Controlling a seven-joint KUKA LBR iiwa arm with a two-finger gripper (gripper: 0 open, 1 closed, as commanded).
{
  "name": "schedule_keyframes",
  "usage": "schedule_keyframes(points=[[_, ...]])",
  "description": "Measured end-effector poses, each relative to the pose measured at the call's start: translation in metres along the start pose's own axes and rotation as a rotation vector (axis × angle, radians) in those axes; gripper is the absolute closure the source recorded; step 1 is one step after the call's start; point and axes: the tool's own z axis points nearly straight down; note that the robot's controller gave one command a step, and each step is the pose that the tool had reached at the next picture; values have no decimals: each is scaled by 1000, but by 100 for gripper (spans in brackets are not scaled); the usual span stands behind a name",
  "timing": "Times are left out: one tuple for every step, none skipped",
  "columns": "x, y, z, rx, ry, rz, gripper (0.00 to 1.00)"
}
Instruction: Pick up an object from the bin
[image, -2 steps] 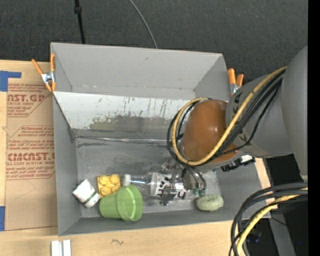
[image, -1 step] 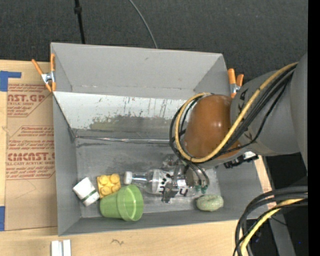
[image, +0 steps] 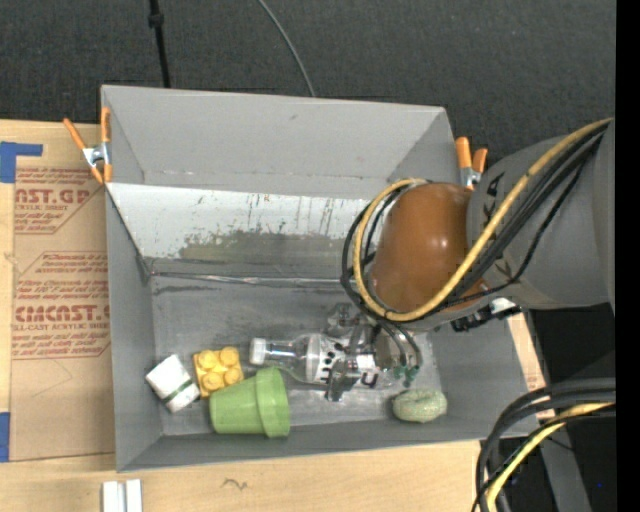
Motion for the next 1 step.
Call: schedule_keyframes(points=[[1,0,-8,0,2,0,100]])
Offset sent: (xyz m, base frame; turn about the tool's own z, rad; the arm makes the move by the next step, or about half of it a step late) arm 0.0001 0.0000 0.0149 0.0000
